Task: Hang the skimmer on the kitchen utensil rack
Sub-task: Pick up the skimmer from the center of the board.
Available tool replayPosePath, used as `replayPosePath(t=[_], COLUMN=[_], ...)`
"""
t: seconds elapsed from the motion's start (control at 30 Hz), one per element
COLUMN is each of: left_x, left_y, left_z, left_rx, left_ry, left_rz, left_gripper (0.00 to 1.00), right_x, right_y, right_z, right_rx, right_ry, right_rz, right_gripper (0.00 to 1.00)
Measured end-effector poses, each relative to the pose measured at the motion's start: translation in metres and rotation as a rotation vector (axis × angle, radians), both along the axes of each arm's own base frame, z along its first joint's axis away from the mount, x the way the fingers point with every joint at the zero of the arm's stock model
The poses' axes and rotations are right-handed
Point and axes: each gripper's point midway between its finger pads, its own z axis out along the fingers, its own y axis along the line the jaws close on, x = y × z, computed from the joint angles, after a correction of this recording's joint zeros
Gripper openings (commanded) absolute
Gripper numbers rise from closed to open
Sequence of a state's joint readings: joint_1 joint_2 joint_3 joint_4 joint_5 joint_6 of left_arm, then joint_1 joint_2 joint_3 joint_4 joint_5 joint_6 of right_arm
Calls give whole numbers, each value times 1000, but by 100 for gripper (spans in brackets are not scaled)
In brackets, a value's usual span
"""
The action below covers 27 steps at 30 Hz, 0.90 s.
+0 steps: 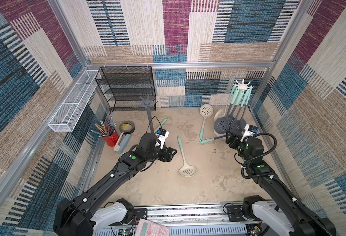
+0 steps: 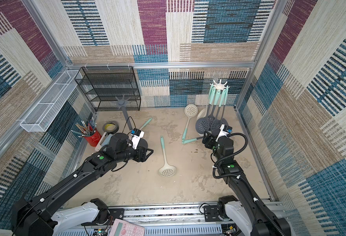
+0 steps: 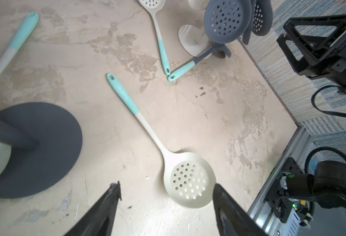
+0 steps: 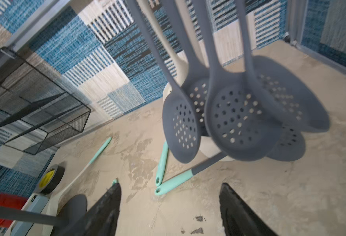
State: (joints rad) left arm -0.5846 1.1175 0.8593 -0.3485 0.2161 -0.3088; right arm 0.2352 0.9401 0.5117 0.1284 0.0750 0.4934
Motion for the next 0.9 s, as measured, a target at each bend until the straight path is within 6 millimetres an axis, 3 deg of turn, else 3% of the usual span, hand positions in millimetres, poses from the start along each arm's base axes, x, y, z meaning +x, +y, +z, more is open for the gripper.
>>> replayPosePath(t=[0.2,0.43,0.8,0.9], left_x=[-12,-24,-30,-30], left_y=[14,23,42,47], left_z=[-37,-70,-104,-109], left_rx=[62,74,67,60], left_ry=[120,240,363,385], left_rz=[53,116,214,245], left_gripper=[73,73,70,69], right_x=[-2,6,28,30], right_y=[57,123,217,235], right_z=[-35,-56,-99,-116], right_rx=[-38,-93,-187,-222], right_ry=[89,144,238,277], right_rz=[122,253,423,463], right_gripper=[75,73,66,62])
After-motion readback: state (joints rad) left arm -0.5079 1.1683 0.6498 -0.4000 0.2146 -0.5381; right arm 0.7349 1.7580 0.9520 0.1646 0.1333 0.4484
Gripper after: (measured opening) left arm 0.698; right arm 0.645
